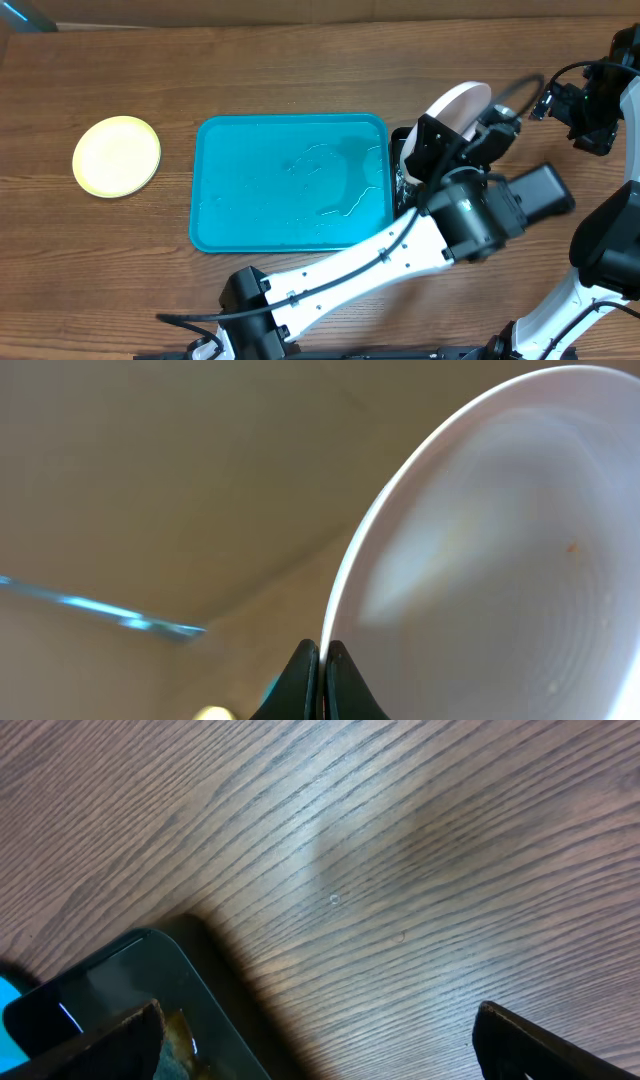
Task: Clean dirty plates on tray and stack at the side
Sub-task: 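Lift the white plate with the left gripper and stack it on the yellow plate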
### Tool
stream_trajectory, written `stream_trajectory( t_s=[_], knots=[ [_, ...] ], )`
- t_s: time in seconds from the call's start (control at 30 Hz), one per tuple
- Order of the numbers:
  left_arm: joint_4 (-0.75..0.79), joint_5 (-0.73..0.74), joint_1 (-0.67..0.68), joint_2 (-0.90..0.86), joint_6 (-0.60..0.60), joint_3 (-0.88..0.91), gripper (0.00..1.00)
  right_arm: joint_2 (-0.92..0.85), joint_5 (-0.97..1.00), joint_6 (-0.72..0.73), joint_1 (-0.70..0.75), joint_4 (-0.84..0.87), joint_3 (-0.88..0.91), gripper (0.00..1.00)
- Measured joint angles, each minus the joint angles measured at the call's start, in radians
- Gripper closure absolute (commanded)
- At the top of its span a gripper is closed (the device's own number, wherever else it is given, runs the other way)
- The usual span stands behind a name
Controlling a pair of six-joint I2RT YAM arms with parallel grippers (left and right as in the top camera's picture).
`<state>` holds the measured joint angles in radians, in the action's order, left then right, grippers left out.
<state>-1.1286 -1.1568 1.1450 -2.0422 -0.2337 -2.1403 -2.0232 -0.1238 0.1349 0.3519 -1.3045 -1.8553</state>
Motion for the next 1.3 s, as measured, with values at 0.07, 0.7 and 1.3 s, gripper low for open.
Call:
stream_trajectory(
  t_s=[0.07, 0.7, 1.3],
  knots=[
    [0.0, 0.124, -0.044, 0.0, 0.0, 0.0, 0.96, 0.0, 0.0, 0.0, 0.0, 0.0, 0.0, 0.0],
    [-0.08, 1.04, -1.089, 0.0, -0.023, 0.0, 0.96, 0.0, 0.0, 0.0, 0.0, 0.0, 0.0, 0.0],
    [-0.048, 1.064, -1.777, -0.002, -0.075, 0.147, 0.96, 0.0, 0.0, 0.0, 0.0, 0.0, 0.0, 0.0]
  ],
)
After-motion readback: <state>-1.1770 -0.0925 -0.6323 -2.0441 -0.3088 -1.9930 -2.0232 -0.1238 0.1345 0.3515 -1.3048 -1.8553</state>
